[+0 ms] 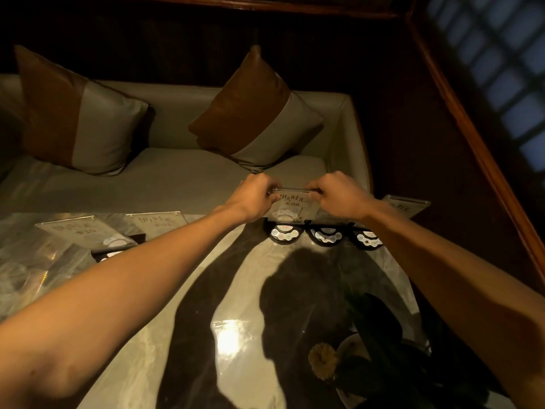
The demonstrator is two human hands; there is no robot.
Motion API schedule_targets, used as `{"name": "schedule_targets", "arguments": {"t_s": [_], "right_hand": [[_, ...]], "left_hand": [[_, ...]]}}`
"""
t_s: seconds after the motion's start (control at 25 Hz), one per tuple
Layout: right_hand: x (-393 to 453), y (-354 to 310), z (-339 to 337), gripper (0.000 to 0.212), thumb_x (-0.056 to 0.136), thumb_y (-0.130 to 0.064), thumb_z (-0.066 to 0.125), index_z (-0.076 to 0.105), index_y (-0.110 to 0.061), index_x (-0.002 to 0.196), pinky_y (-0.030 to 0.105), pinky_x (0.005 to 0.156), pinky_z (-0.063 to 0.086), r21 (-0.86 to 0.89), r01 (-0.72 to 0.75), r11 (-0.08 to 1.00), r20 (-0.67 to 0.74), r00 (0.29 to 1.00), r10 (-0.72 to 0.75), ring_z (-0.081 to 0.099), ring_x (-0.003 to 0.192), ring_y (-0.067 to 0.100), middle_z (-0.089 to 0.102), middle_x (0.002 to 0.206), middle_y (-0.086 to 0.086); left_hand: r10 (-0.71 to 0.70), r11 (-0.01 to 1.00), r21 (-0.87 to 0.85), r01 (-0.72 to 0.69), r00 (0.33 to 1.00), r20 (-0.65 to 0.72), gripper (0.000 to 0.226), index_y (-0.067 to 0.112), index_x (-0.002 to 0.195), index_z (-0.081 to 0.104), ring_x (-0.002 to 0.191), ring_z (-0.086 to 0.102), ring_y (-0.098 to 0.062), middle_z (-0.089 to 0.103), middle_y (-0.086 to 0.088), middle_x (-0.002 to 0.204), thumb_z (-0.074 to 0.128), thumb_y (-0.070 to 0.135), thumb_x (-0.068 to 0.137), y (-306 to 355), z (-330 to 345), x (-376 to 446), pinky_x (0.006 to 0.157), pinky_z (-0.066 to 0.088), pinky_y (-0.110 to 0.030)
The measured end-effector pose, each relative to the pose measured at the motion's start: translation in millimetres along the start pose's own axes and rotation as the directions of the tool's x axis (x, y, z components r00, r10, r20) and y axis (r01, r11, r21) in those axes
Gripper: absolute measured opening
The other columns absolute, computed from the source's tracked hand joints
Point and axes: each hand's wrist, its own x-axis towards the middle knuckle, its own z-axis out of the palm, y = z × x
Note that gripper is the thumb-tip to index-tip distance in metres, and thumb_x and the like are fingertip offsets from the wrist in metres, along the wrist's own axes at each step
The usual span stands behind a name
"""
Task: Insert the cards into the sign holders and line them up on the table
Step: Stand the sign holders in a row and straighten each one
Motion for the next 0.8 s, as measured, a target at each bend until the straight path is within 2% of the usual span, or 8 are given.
{"name": "schedule_targets", "arguments": {"t_s": [0.2, 0.36, 0.52, 0.68, 0.8], "right_hand": [[-3.0, 7.0, -2.1, 0.029, 0.101, -0.025, 0.052, 0.070, -0.021, 0.123, 0.041, 0.079, 0.060, 0.015, 0.000, 1.000, -0.008, 1.000, 0.000, 0.069, 0.095, 0.019, 0.075, 0.107, 0.002], [-4.6, 6.1, 0.9, 0.025, 0.101, -0.026, 0.051, 0.072, -0.024, 0.115, 0.042, 0.078, 0.060, 0.036, -0.015, 0.999, -0.006, 1.000, 0.015, 0.069, 0.095, 0.019, 0.074, 0.103, 0.002], [-1.4, 1.3, 5.2, 0.025, 0.100, -0.025, 0.050, 0.074, -0.022, 0.107, 0.048, 0.078, 0.059, 0.025, -0.051, 0.998, -0.012, 0.999, 0.052, 0.068, 0.092, 0.023, 0.073, 0.099, 0.005], [-2.4, 1.2, 4.2, 0.022, 0.099, -0.021, 0.056, 0.073, -0.025, 0.113, 0.041, 0.079, 0.060, 0.051, -0.047, 0.998, -0.007, 0.999, 0.048, 0.068, 0.094, 0.019, 0.074, 0.104, 0.000], [-5.4, 0.4, 3.6, 0.023, 0.099, -0.017, 0.057, 0.071, -0.019, 0.117, 0.040, 0.082, 0.060, 0.079, -0.038, 0.996, -0.009, 0.999, 0.038, 0.069, 0.099, 0.020, 0.074, 0.109, 0.004]], "left_hand": [[0.026, 1.000, 0.001, -0.026, 1.000, -0.008, 0.019, 0.017, 0.110, 0.073, 0.097, 0.068, -0.021, 0.074, -0.006, 0.106, 0.065, 0.021, 0.093, 6.0, 1.9, 2.9, 0.083, 0.056, -0.036], [-0.001, 1.000, 0.007, 0.001, 1.000, 0.000, 0.016, 0.016, 0.106, 0.073, 0.091, 0.065, -0.020, 0.073, -0.006, 0.103, 0.065, 0.021, 0.094, 4.0, 2.3, 2.1, 0.074, 0.046, -0.028], [-0.030, 0.999, 0.011, 0.030, 0.999, 0.026, 0.017, 0.014, 0.106, 0.072, 0.094, 0.067, -0.025, 0.073, -0.008, 0.102, 0.063, 0.022, 0.095, 1.6, -0.2, 2.4, 0.074, 0.048, -0.030], [-0.023, 1.000, 0.018, 0.022, 0.999, 0.043, 0.019, 0.012, 0.108, 0.073, 0.094, 0.068, -0.026, 0.074, -0.010, 0.102, 0.062, 0.021, 0.095, 1.3, -2.8, 3.8, 0.078, 0.054, -0.035], [-0.002, 1.000, 0.016, 0.001, 0.996, 0.084, 0.019, 0.012, 0.109, 0.073, 0.096, 0.069, -0.023, 0.074, -0.009, 0.103, 0.063, 0.022, 0.095, -1.7, -6.5, 6.3, 0.079, 0.055, -0.034]]}}
